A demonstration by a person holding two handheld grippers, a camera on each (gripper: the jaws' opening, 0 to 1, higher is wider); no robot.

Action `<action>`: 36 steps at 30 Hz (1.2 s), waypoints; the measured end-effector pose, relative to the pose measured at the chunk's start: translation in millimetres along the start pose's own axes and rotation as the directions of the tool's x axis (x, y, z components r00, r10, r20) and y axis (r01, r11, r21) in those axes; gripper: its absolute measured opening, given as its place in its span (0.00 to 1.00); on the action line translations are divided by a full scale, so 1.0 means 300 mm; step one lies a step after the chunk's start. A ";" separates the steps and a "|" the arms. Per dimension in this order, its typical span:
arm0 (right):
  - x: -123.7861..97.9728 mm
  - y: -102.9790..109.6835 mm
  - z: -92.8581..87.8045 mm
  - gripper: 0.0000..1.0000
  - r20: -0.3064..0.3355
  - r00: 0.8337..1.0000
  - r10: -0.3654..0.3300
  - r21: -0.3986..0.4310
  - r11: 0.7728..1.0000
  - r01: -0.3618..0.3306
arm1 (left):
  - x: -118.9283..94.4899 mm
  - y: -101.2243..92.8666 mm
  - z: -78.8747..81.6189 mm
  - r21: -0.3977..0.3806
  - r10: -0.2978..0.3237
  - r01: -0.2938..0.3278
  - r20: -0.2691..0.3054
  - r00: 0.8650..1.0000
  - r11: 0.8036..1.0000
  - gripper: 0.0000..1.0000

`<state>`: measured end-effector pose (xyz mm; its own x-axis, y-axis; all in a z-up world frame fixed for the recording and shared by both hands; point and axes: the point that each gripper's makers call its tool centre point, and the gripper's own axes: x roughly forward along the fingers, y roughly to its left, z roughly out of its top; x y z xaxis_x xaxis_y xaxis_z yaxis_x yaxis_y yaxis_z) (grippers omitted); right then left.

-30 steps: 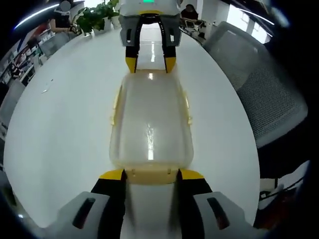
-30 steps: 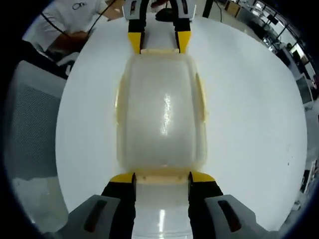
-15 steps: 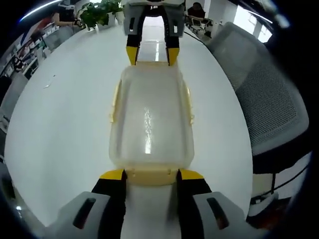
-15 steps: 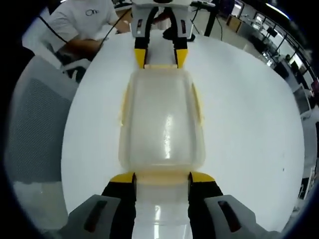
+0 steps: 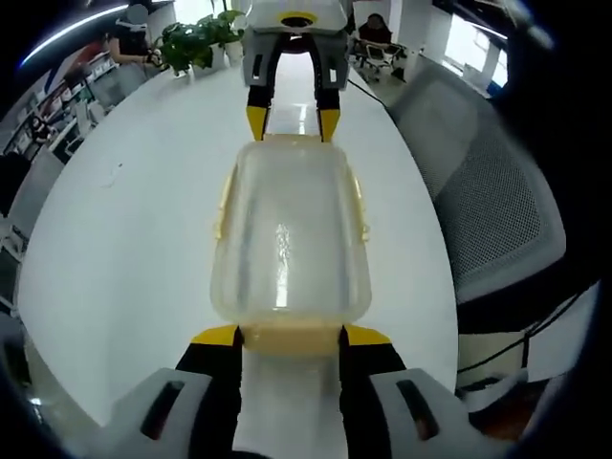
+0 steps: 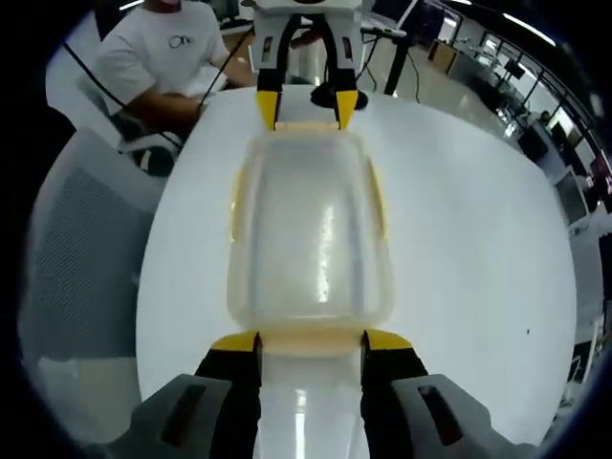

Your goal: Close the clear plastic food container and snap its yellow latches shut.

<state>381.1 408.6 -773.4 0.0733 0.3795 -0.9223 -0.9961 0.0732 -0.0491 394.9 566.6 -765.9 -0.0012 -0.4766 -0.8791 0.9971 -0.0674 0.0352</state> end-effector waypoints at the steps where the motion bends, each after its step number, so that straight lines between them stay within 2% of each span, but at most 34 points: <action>1: -0.008 -0.005 0.003 0.40 0.002 1.000 -0.003 0.003 1.000 0.003 | -0.007 0.007 0.004 0.004 0.004 -0.004 0.000 1.000 1.000 0.39; 12: -0.153 -0.043 0.031 0.40 0.021 0.999 -0.024 -0.008 1.000 0.024 | -0.112 0.038 0.093 -0.002 0.018 -0.018 0.014 1.000 1.000 0.39; 19: -0.125 -0.012 -0.004 0.40 0.019 1.000 -0.019 0.007 1.000 0.019 | -0.073 0.019 0.107 0.007 0.001 -0.001 -0.018 1.000 1.000 0.39; 27: -0.139 -0.004 -0.051 0.40 0.017 1.000 -0.017 0.007 1.000 0.017 | -0.044 0.005 0.137 -0.004 -0.007 0.007 -0.015 1.000 1.000 0.39; 36: -0.167 -0.006 -0.128 0.40 0.008 1.000 -0.022 0.017 1.000 0.022 | -0.006 0.010 0.211 0.002 -0.007 0.007 -0.005 1.000 1.000 0.39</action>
<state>377.4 354.3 -741.9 0.0958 0.3849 -0.9180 -0.9933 0.0971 -0.0629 392.9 511.9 -734.2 -0.0081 -0.4720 -0.8816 0.9969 -0.0724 0.0297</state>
